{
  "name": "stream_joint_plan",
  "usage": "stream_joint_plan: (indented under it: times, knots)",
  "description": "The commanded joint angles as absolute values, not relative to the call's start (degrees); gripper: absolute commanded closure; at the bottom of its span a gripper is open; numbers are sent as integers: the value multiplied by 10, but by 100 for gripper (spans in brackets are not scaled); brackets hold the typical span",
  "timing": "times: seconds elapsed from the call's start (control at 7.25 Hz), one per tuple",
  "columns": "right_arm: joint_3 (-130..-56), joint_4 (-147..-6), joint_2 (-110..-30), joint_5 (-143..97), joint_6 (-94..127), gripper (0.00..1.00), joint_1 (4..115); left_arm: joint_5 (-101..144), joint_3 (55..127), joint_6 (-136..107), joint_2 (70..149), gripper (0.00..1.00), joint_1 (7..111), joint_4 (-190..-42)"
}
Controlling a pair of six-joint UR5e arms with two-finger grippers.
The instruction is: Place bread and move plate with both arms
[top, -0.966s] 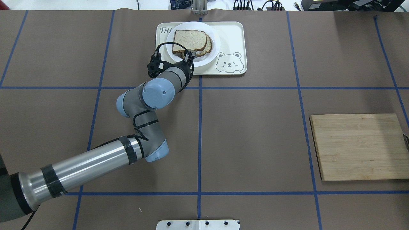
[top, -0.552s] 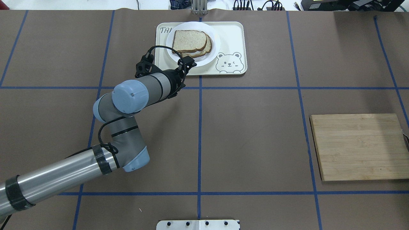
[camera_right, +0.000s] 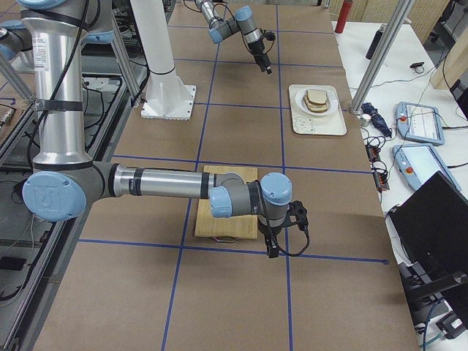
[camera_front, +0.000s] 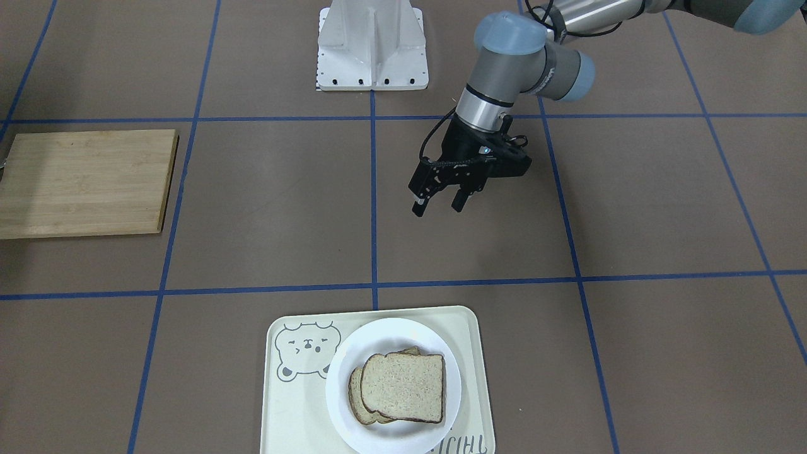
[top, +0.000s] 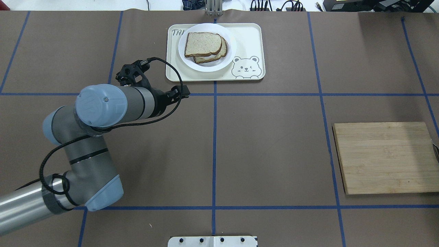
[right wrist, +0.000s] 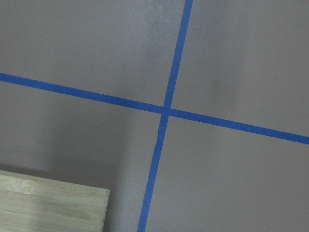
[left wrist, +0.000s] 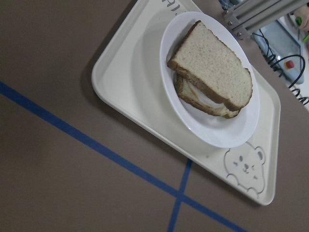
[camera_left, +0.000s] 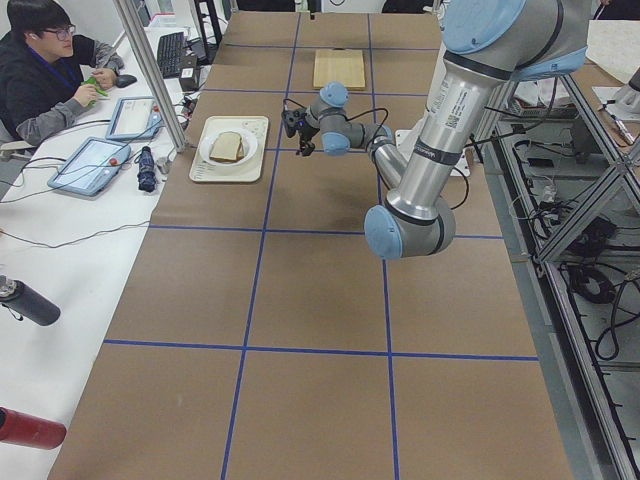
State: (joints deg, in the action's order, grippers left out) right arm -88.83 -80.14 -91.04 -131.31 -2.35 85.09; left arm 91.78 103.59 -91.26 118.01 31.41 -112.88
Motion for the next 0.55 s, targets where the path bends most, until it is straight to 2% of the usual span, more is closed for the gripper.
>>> stream_joint_plan:
  times: [0.0, 0.28, 0.41]
  knots:
    - [-889, -801, -912, -1313, -25, 0, 851, 933, 1115, -749, 1146, 1, 323, -966]
    - [-889, -801, -913, -1312, -25, 0, 852, 953, 1131, -566, 1094, 1, 382, -912]
    - [-889, -801, -913, -1312, -25, 0, 851, 1023, 1132, -462, 1055, 1, 448, -913]
